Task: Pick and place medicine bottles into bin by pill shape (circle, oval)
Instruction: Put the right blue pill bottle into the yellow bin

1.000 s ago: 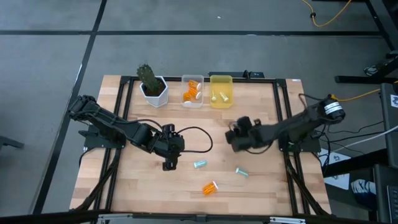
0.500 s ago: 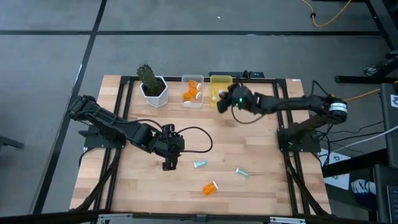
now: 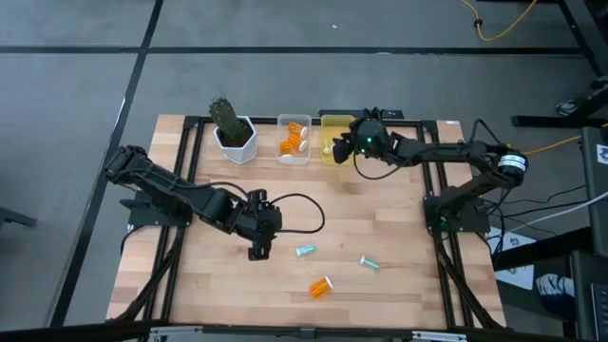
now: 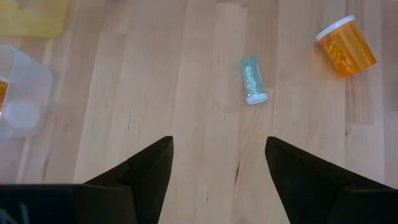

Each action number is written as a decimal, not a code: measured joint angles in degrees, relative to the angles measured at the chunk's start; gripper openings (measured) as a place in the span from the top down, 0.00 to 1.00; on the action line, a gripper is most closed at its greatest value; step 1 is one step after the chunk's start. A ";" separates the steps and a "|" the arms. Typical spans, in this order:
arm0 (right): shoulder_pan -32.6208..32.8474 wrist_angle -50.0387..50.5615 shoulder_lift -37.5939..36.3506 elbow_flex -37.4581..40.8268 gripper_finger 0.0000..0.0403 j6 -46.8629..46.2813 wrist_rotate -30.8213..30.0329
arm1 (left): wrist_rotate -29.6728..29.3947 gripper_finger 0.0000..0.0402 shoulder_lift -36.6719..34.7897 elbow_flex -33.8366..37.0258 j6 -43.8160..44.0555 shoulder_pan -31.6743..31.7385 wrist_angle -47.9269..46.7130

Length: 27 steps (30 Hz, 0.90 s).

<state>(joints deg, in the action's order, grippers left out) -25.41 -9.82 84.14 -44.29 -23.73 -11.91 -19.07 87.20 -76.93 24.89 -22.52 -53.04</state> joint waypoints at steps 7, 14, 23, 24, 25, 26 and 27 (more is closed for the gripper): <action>0.68 1.57 -5.75 0.07 0.51 -1.55 14.51 | 0.00 0.38 0.00 0.00 0.01 0.00 0.00; 7.28 17.39 -18.06 0.04 0.50 -2.75 17.10 | 0.00 0.38 0.00 0.00 0.02 -0.01 0.02; 28.11 37.92 -28.47 0.04 0.50 -16.24 6.56 | 0.00 0.38 0.00 0.00 0.09 -0.01 0.09; 30.91 38.98 -28.52 0.04 0.50 -18.27 5.29 | 0.00 0.38 0.00 0.00 0.11 -0.01 0.15; 33.76 39.77 -28.43 0.04 0.50 -20.19 3.98 | 0.00 0.38 0.00 0.00 0.18 0.00 0.19; 36.56 40.50 -28.28 0.04 0.50 -21.98 2.85 | 0.00 0.38 0.00 0.00 0.26 0.00 0.17; 39.39 40.85 -27.98 0.04 0.50 -23.89 1.43 | 0.00 0.38 0.02 0.00 0.26 -0.01 0.20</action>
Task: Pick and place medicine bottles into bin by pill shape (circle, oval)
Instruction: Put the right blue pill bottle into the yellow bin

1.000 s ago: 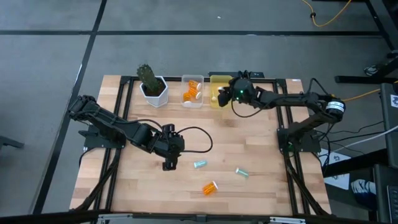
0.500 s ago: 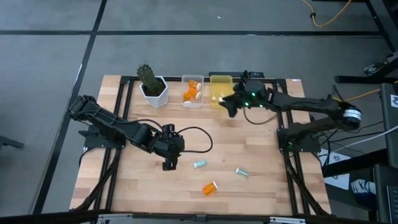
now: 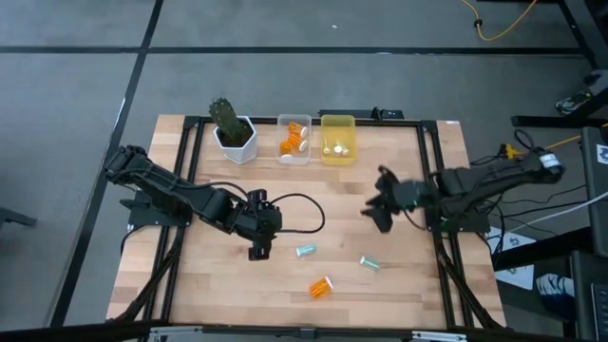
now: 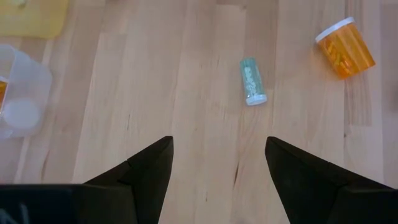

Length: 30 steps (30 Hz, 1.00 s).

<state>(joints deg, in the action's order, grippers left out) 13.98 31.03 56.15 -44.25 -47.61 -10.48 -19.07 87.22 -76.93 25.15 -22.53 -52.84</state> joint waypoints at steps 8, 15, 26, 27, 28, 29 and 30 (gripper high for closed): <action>19.62 -0.20 6.15 0.00 0.50 -14.64 -8.93 | 0.00 0.38 0.00 0.00 0.24 0.00 0.19; 30.16 -7.45 17.58 0.00 0.50 -24.62 -8.86 | 0.00 0.38 0.00 0.00 0.22 -0.01 0.22; 33.00 -9.78 29.53 0.00 0.50 -27.75 -9.20 | 0.00 0.38 0.00 0.00 0.22 0.01 0.24; 33.00 -9.78 30.14 0.00 0.50 -27.04 -9.42 | 0.00 0.38 0.00 0.00 0.22 -0.01 0.24; 33.00 -9.77 30.73 0.00 0.50 -26.66 -9.52 | 0.00 0.38 0.00 0.00 0.22 0.00 0.24; 33.00 -9.57 31.19 0.00 0.50 -26.51 -9.57 | 0.00 0.38 0.00 0.00 0.22 0.01 0.24; 33.00 -9.22 31.70 0.00 0.50 -26.45 -9.63 | 0.00 0.38 0.00 0.00 0.22 0.01 0.24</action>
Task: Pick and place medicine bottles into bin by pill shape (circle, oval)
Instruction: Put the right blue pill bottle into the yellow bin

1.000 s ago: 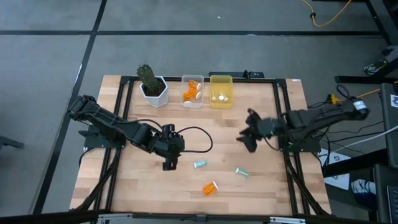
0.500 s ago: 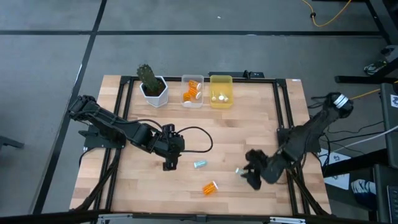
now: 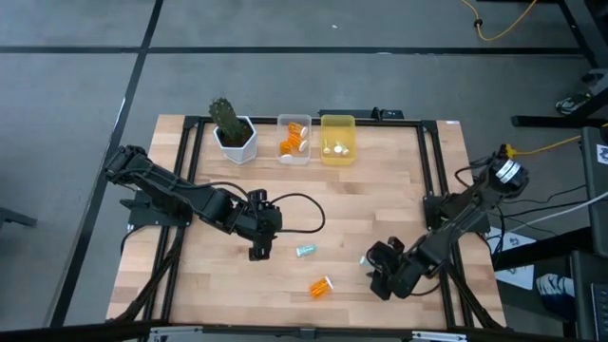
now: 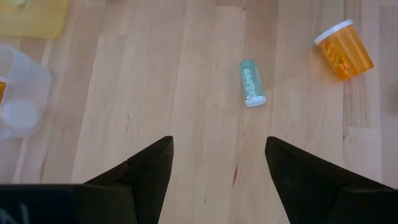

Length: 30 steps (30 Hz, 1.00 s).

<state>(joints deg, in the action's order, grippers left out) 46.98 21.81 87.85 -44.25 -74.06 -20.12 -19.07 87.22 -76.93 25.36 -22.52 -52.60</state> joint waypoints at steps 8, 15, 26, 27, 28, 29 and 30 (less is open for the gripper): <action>-0.04 2.53 3.55 0.00 0.50 0.79 -3.69 | 0.00 0.38 0.00 0.00 -0.02 0.00 0.09; 0.06 2.13 8.26 -0.24 0.51 0.57 -3.01 | 0.00 0.38 0.00 0.00 -0.02 -0.02 0.55; -0.31 2.68 8.29 0.13 0.72 0.70 -10.61 | -0.06 0.38 0.00 0.00 -0.02 -0.02 0.94; -0.57 2.59 8.27 0.15 0.73 0.70 -12.98 | -0.26 0.38 0.00 0.00 -0.02 -0.01 0.92; -1.07 2.42 8.26 0.13 0.74 0.70 -15.25 | -0.54 0.38 0.00 0.00 -0.02 -0.02 0.92; -1.72 2.42 8.26 0.13 0.75 0.77 -17.08 | -0.94 0.38 0.00 0.00 -0.04 -0.02 0.92; -2.52 2.43 8.26 0.13 0.75 0.86 -18.68 | -1.32 0.38 0.00 0.00 -0.04 0.00 0.92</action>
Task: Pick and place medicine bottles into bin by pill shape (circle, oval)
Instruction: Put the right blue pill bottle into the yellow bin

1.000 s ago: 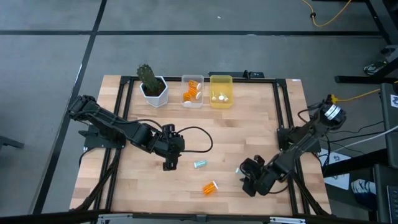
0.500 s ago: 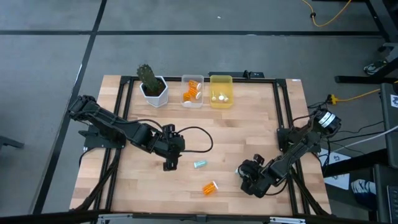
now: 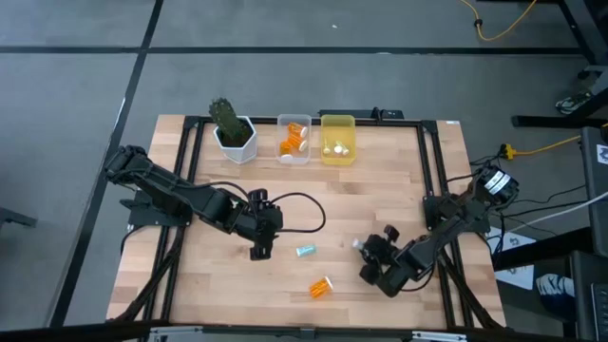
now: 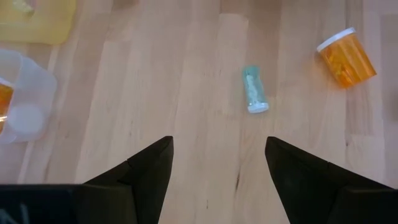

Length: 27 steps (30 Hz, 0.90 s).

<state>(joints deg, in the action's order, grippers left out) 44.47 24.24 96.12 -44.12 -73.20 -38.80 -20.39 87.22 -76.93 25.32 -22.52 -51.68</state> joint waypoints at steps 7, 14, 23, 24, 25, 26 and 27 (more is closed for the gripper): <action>-11.11 -4.84 -0.04 -0.02 0.74 11.84 0.67 | -1.64 0.38 0.00 0.00 0.00 0.00 -0.02; -28.05 -13.36 -1.27 -0.09 0.74 31.39 1.73 | -1.69 0.38 0.00 0.00 0.00 -0.02 -0.06; -45.43 -26.78 -10.65 -0.13 0.74 50.74 2.53 | -1.70 0.38 0.00 0.00 -0.42 -0.02 -0.04; -47.13 -28.29 -11.56 -0.15 0.74 52.50 3.09 | -1.68 0.38 0.00 0.00 -0.42 -0.02 -0.06; -48.99 -29.93 -12.29 -0.15 0.74 53.99 4.27 | -1.70 0.38 0.00 0.00 -0.42 -0.02 -0.04; -50.98 -31.67 -12.80 -0.15 0.74 55.08 6.35 | -1.70 0.38 0.00 0.00 -0.42 -0.01 0.06; -52.92 -33.46 -12.96 -0.17 0.74 55.51 8.95 | -1.70 0.38 0.00 0.00 -0.42 0.00 0.09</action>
<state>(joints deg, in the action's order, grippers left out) -8.46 -9.22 83.15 -44.28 -17.69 -29.85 -22.09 87.22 -76.93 24.91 -22.53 -51.59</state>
